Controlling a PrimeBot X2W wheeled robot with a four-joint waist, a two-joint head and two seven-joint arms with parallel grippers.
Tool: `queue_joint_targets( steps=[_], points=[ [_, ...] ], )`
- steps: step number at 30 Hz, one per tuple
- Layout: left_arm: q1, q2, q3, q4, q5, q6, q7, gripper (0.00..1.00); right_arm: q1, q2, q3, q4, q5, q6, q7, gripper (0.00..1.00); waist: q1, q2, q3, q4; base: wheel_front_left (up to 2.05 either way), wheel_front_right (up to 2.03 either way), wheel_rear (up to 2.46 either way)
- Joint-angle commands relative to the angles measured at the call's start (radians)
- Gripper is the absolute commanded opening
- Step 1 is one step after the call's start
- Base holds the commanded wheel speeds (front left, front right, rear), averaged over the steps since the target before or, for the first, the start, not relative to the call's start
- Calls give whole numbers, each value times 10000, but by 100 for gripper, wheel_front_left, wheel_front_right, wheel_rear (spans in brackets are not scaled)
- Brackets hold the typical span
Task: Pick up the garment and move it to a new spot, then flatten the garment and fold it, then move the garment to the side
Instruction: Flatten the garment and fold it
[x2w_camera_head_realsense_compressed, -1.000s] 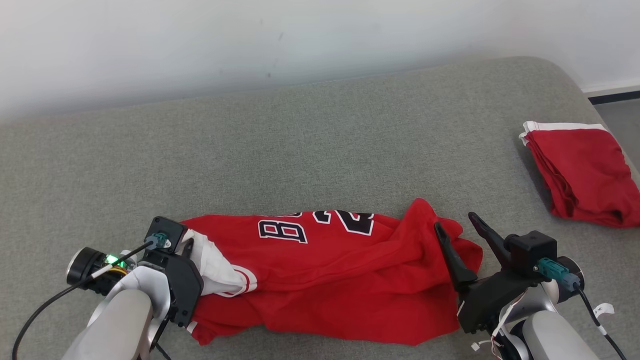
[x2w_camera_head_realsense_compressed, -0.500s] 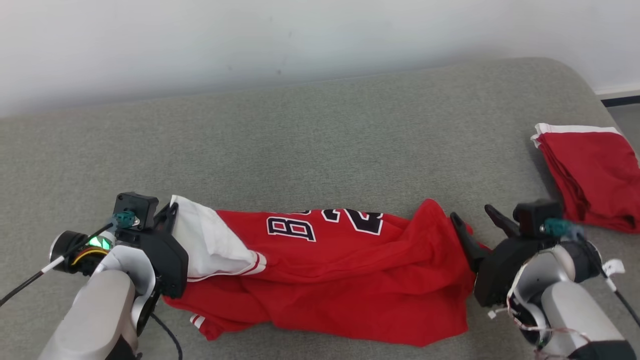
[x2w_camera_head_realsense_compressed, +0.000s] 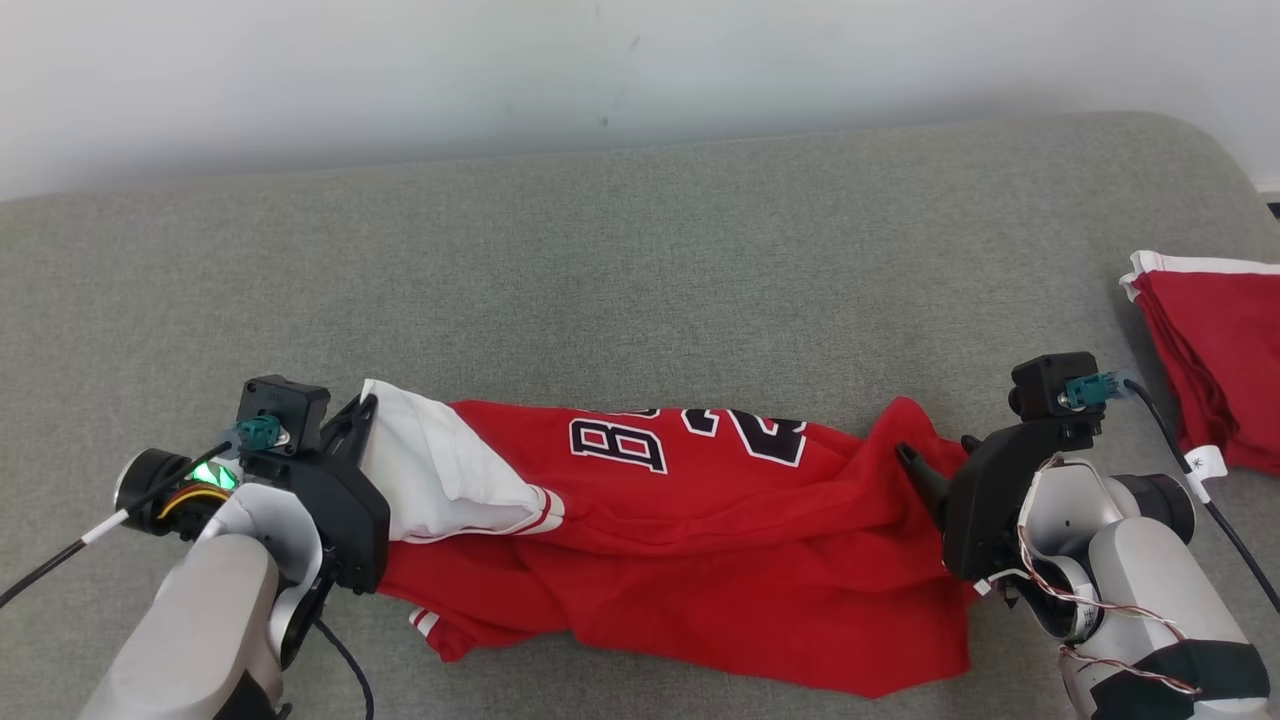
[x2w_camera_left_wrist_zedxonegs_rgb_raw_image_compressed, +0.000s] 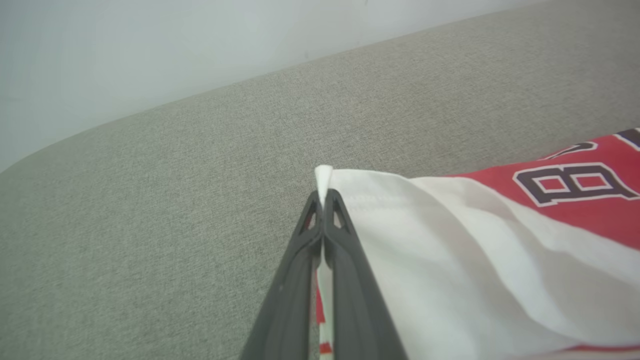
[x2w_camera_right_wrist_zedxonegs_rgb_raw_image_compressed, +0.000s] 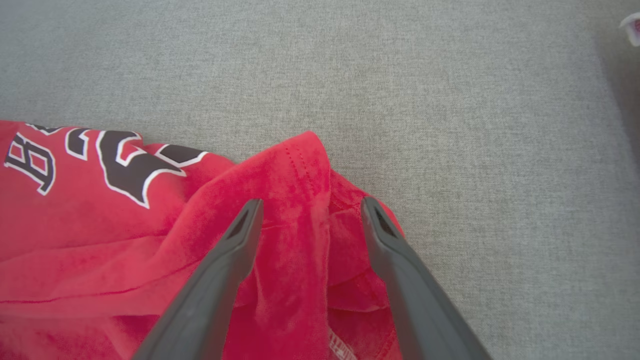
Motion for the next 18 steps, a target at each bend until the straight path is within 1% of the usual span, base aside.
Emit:
queue_joint_targets(
  steps=[1,2,4,5,6,8,10,13,14,16,17,18],
  points=[
    [125,31,-18,-44,-10,-4,-9,0,-61,53,-48,-70,-63,-28,38,100,0,0,36,28,0,0,0],
    [114,30,-32,-76,-25,-4,1,0,-43,75,-98,-123,-98,-28,73,85,0,0,54,37,0,0,0],
    [106,51,-46,-120,-62,-4,12,0,-6,114,-114,-180,-176,-28,210,69,0,0,90,41,0,0,0],
    [104,67,-49,-142,-73,3,15,0,-8,133,-140,-208,-183,-28,256,63,0,0,113,34,0,0,0],
    [106,81,-54,-154,-75,14,27,0,-14,146,-162,-202,-197,-28,321,60,0,0,135,27,0,0,0],
    [101,87,-69,-184,-80,42,35,0,-42,165,-218,-164,-268,-28,410,64,0,0,176,22,0,0,0],
    [88,80,-94,-216,-82,55,60,0,-67,203,-269,-130,-318,-28,493,63,0,0,208,27,0,0,0],
    [62,88,-130,-264,-102,62,59,0,-78,243,-372,-85,-417,-28,517,66,0,0,248,45,0,0,0],
    [53,96,-144,-282,-104,68,71,0,-94,272,-382,-70,-425,-28,515,65,0,0,260,54,0,0,0],
    [42,114,-163,-311,-114,83,80,0,-123,285,-358,-31,-421,-28,512,58,0,0,281,69,0,0,0],
    [38,126,-171,-323,-121,87,84,0,-137,283,-344,-10,-427,-28,491,57,0,0,290,76,0,0,0],
    [37,136,-178,-331,-124,87,87,0,-144,289,-308,11,-424,-28,468,54,0,0,297,83,0,0,0]
  ],
)
